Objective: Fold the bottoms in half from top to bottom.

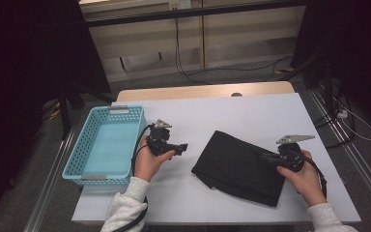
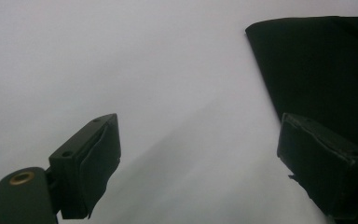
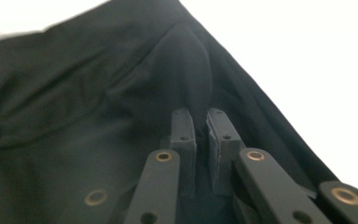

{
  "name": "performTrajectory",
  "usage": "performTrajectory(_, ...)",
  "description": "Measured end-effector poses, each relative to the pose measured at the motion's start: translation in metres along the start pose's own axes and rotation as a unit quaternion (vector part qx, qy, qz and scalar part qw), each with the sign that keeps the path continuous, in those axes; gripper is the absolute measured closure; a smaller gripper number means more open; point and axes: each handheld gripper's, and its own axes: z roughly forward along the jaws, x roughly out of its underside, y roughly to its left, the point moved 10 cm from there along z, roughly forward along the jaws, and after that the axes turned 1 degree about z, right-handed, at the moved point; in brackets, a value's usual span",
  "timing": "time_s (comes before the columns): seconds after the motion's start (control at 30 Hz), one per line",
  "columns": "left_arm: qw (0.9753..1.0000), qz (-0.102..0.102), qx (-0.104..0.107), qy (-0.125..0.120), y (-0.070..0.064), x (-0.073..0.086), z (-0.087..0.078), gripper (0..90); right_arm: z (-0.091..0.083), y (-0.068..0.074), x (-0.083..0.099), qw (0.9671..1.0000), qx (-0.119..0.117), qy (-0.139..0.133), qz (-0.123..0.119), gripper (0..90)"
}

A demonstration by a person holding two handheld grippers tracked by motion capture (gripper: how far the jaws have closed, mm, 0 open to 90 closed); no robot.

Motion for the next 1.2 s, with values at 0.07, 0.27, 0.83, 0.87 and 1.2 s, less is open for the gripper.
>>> performTrajectory(0.07, 1.0, 0.0, -0.001, -0.001, 0.001, 0.0, 0.0, 13.2, -0.006, 0.002, -0.004, 0.9999, -0.005, -0.011, 0.001, 83.5)
performTrajectory(0.27, 1.0, -0.002, 0.001, -0.002, -0.001, -0.001, -0.002, 13.2, -0.022, 0.003, -0.006, 0.9998, -0.001, -0.021, 0.002, 84.3)
performTrajectory(0.83, 0.9999, -0.005, 0.012, 0.0, -0.01, 0.001, -0.002, 12.6, -0.03, -0.008, 0.004, 0.9988, 0.033, -0.03, -0.022, 55.4)
performTrajectory(0.87, 0.9999, -0.004, 0.013, 0.0, -0.012, 0.001, -0.003, 12.4, -0.03, -0.008, 0.002, 0.9984, 0.036, -0.035, -0.025, 50.6)
performTrajectory(1.2, 0.999, 0.003, 0.043, 0.014, -0.038, 0.01, 0.002, 11.3, -0.029, -0.009, -0.001, 0.9976, 0.049, -0.042, -0.024, 26.6)
